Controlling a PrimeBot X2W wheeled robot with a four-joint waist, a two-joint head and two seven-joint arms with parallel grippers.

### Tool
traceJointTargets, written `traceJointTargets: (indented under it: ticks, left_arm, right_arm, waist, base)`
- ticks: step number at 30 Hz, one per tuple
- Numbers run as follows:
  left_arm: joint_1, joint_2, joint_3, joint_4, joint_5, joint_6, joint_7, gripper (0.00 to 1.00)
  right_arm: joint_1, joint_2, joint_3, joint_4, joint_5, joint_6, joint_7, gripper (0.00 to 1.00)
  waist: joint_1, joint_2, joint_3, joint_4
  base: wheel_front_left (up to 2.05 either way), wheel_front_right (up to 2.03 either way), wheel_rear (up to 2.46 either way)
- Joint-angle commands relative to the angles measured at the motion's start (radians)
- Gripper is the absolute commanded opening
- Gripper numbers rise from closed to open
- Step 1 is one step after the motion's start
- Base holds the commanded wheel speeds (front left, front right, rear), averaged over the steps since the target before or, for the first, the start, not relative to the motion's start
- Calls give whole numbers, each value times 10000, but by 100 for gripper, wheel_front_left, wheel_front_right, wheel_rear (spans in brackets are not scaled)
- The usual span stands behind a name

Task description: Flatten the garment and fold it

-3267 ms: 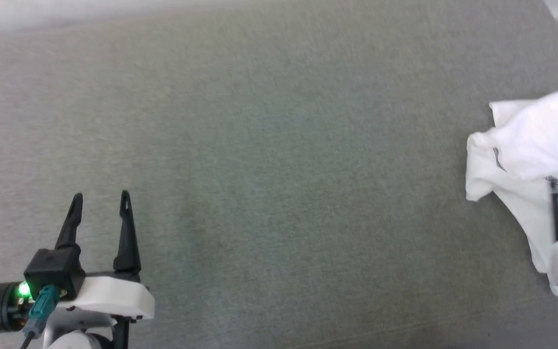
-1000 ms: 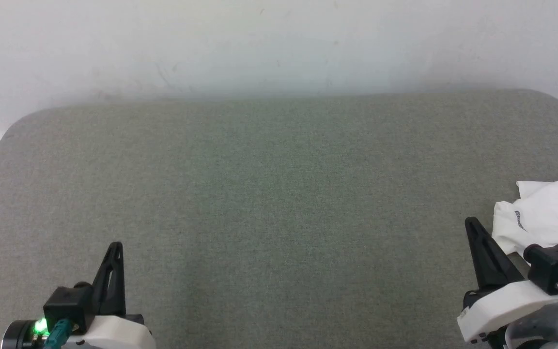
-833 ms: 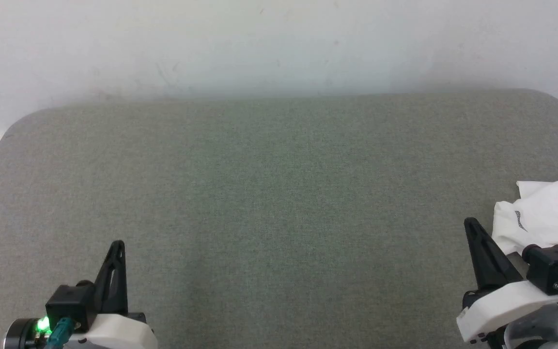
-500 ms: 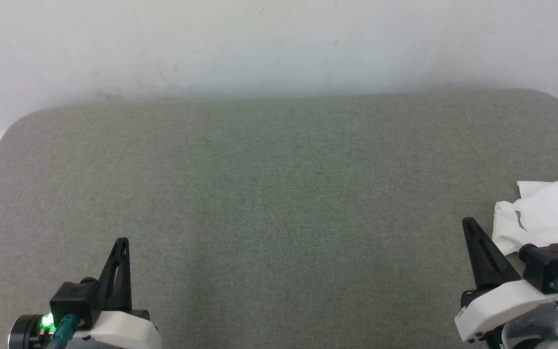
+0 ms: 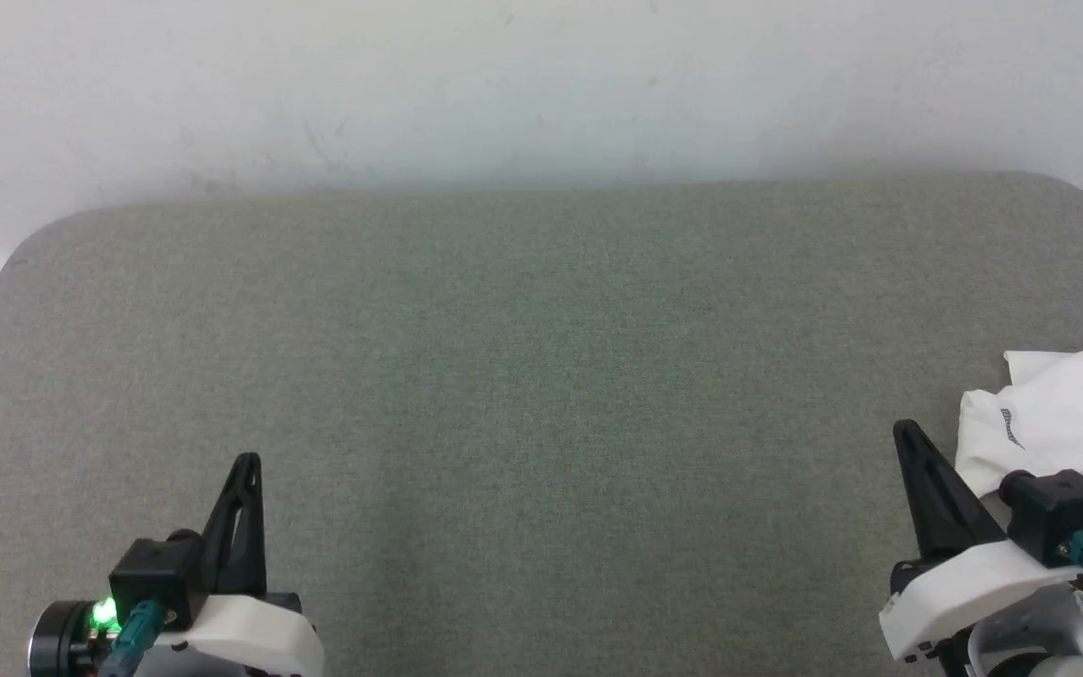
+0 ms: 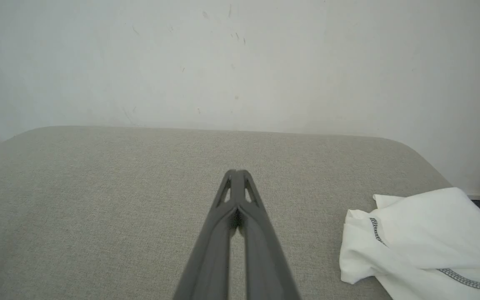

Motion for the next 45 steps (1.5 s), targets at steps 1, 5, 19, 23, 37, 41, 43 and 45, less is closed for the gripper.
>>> traceJointTargets:
  ticks: [1,5,19,23,37,41,43,45]
  left_arm:
    - [-148,-126,121,47,163,-119,57,0]
    - [-168,-299,256,71,341,-260,139,0]
    - [-237,-906,726,155,961,-753,425,0]
    - [-257,-1079,860,179,1139,-894,507,0]
    - [-325,-1684,1330,263,1758,-1386,792,0]
    - [-345,-1858,1464,287,1935,-1527,874,0]
    - [-355,-1944,1531,299,2024,-1598,915,0]
    - [-365,-2031,1599,311,2113,-1668,956,0]
  right_arm:
    - [-120,21,12,43,-81,-8,-97,0]
    - [-147,23,27,89,-135,-8,-122,0]
    - [-244,29,78,246,-322,-11,-210,0]
    - [-272,31,93,291,-376,-11,-235,0]
    - [-368,37,145,449,-563,-14,-323,0]
    - [-396,39,160,494,-617,-14,-348,0]
    - [-409,40,167,516,-643,-15,-361,0]
    - [-423,41,174,539,-670,-15,-374,0]
  waist:
    - [0,-1,1,1]
    - [0,-1,4,3]
    - [0,-1,15,10]
    - [0,-1,19,12]
    - [0,-1,30,20]
    - [0,0,33,22]
    - [0,0,35,23]
    - [0,0,37,24]
  base:
    - [0,0,0]
    - [0,0,0]
    - [0,0,0]
    - [0,0,0]
    - [0,0,0]
    - [0,0,0]
    - [0,0,0]
    - [0,0,0]
